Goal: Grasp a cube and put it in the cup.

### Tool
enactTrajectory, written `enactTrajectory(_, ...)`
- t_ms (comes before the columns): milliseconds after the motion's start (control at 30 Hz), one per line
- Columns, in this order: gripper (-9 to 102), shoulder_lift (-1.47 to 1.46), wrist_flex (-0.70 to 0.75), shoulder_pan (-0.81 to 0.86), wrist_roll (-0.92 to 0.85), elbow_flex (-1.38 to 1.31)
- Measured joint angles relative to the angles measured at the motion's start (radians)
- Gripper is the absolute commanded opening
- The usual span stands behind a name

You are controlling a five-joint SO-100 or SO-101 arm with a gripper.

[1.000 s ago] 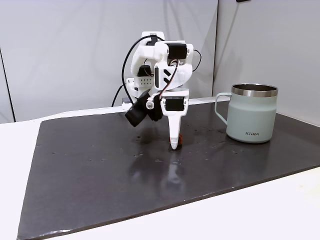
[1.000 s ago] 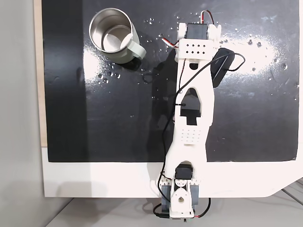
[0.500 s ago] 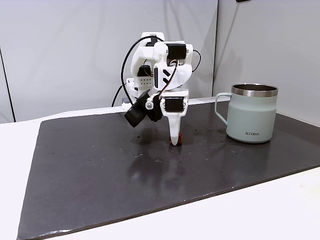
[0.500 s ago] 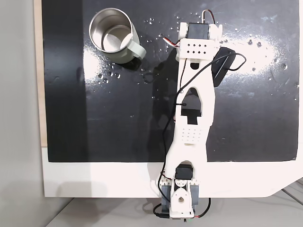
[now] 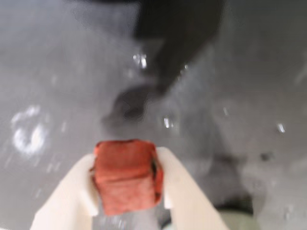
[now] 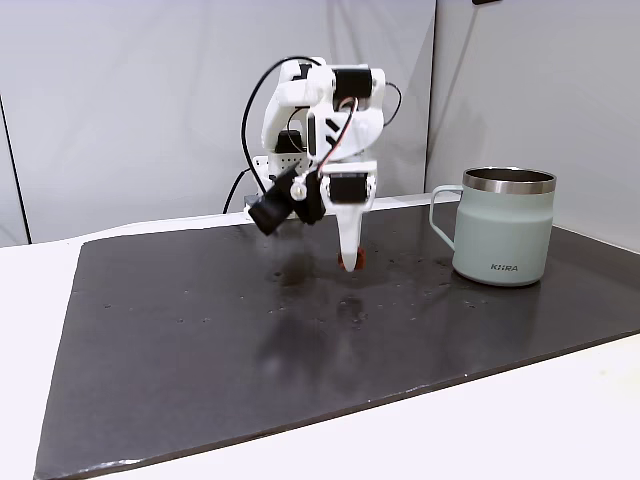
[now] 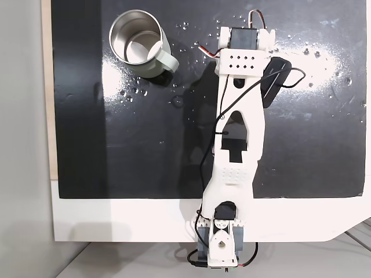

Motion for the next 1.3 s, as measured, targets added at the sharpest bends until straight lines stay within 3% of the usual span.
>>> enactTrajectory(567, 0, 0.558, 0.015, 0.0, 0.017, 0.199)
enactTrajectory(967, 0, 0.575, -0.043, -0.064, 0.035, 0.163)
enactTrajectory(1300, 0, 0.551, -0.121, -0.281, -0.018, 0.052)
